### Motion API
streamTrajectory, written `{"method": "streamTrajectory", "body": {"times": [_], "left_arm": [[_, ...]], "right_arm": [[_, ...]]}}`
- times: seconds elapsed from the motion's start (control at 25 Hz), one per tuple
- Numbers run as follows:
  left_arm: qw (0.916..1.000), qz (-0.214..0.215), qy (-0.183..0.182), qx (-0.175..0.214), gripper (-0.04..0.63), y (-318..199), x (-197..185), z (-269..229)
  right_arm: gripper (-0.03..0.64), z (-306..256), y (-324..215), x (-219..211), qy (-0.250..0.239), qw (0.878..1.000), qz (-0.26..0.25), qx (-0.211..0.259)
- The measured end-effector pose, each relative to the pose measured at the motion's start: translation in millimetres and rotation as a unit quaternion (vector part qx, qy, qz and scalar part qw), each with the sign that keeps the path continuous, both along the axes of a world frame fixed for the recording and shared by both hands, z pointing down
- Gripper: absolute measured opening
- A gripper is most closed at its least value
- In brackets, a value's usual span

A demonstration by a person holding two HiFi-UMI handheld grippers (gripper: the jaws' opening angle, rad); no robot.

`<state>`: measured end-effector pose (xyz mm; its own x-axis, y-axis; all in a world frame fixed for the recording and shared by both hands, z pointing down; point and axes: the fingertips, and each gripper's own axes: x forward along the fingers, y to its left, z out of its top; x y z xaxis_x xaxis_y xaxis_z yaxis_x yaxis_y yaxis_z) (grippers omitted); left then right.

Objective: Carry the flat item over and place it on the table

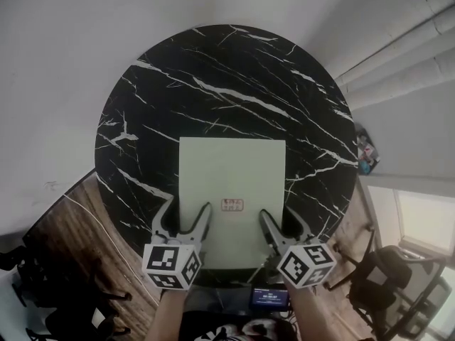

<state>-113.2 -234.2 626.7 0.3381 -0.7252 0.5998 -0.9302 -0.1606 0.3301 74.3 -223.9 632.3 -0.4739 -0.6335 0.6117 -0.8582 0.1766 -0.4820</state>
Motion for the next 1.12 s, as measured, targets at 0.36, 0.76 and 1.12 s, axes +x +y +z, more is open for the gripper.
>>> {"method": "streamTrajectory", "body": {"times": [0.36, 0.76, 1.12], "left_arm": [[1.0000, 0.000, 0.000, -0.004, 0.318, -1, 0, 2], [0.9998, 0.003, -0.020, -0.001, 0.318, 0, 0, -1], [0.9977, -0.002, -0.059, 0.034, 0.269, -3, -8, -21]], "right_arm": [[0.230, 1, 0, 1, -0.004, 1.000, 0.001, 0.003], [0.230, -1, 0, 1, 0.011, 1.000, -0.009, 0.007], [0.174, -14, -1, 10, 0.038, 0.999, 0.006, 0.038]]}}
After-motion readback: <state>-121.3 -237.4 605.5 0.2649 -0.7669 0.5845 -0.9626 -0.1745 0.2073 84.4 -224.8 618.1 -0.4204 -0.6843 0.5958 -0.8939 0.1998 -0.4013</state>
